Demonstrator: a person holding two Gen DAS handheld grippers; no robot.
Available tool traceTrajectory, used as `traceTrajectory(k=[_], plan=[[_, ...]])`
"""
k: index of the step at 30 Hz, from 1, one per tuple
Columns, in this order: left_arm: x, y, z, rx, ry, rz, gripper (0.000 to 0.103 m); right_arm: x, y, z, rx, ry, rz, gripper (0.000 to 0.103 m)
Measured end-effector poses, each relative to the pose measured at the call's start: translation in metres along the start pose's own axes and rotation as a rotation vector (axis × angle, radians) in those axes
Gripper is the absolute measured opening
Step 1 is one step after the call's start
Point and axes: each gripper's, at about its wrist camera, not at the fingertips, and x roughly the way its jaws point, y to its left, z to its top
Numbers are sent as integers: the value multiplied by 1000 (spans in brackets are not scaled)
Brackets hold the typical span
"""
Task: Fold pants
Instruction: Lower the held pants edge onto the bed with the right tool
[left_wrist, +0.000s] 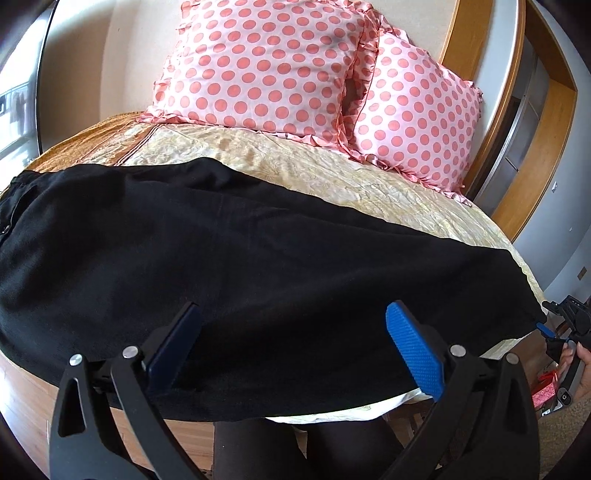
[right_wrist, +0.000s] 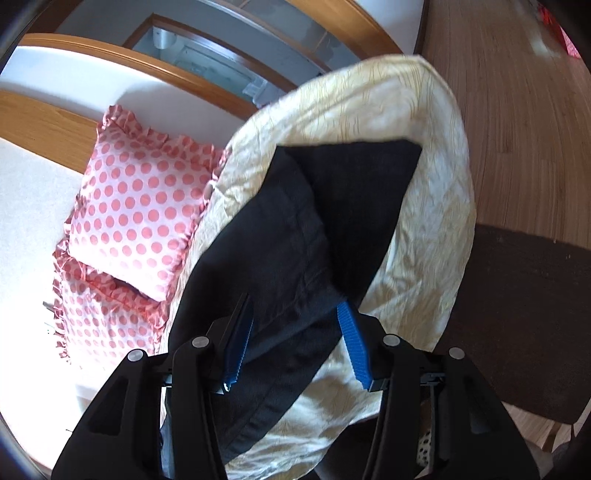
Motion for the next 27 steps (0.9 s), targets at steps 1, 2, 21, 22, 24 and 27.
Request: traceTrajectory(k=[1, 2, 21, 22, 24, 27], plan=[[0, -2, -1, 1, 1, 1, 100, 1, 1, 1, -8, -6, 1, 45], [1, -2, -1, 2, 2, 3, 100, 3, 1, 3, -14, -9, -4, 42], [8, 3, 0, -14, 21, 14, 101, -3, -18, 63, -156, -97, -198, 7], [8, 3, 0, -11, 23, 12, 101, -3, -18, 62, -171, -84, -215, 7], [8, 1, -1, 0, 25, 12, 101, -8, -16, 60, -170, -70, -249, 14], [7, 1, -1, 4, 23, 9, 101, -25, -6, 60, -212, -133, -307, 16]])
